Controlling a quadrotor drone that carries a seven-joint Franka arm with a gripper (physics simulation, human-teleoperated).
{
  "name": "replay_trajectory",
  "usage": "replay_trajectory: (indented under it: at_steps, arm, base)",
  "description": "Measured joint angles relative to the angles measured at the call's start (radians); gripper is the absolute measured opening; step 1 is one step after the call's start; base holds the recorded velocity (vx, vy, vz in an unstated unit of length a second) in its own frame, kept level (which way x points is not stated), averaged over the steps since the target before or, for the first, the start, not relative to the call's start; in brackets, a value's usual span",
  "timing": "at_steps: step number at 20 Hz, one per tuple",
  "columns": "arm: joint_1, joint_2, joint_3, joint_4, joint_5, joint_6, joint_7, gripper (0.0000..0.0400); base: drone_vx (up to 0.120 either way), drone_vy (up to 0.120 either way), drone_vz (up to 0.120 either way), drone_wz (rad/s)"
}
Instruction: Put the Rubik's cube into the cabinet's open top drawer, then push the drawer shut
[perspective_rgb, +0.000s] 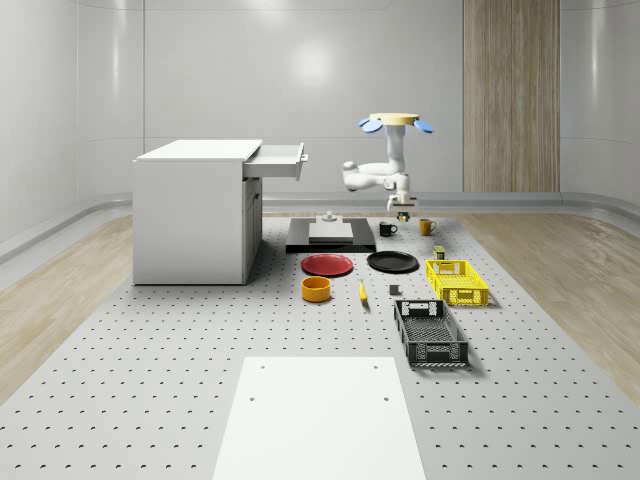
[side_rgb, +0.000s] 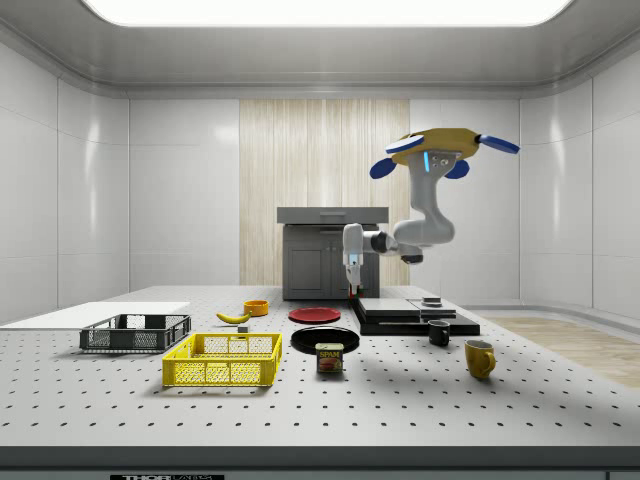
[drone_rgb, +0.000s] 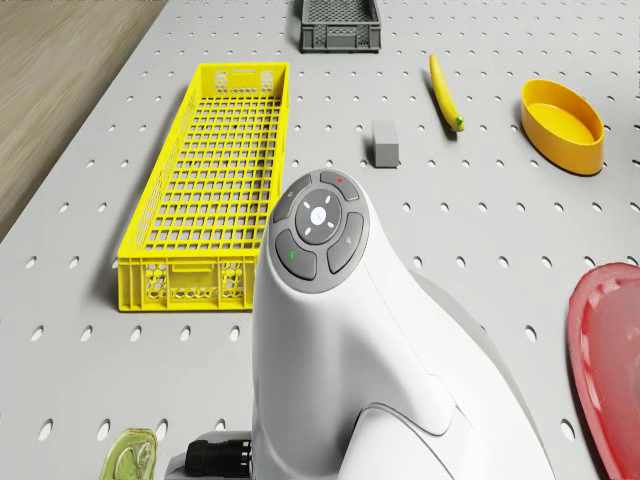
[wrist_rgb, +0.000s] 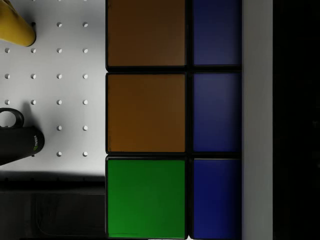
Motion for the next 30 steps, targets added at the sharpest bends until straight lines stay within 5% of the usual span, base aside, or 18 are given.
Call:
replay_trajectory:
  at_steps: [30]
  arm:
    - [-0.014,-0.068,0.011,0.003,0.028,0.063,0.012,0.0325]
  base:
    - [0.000,-0.120,0.120,0.000]
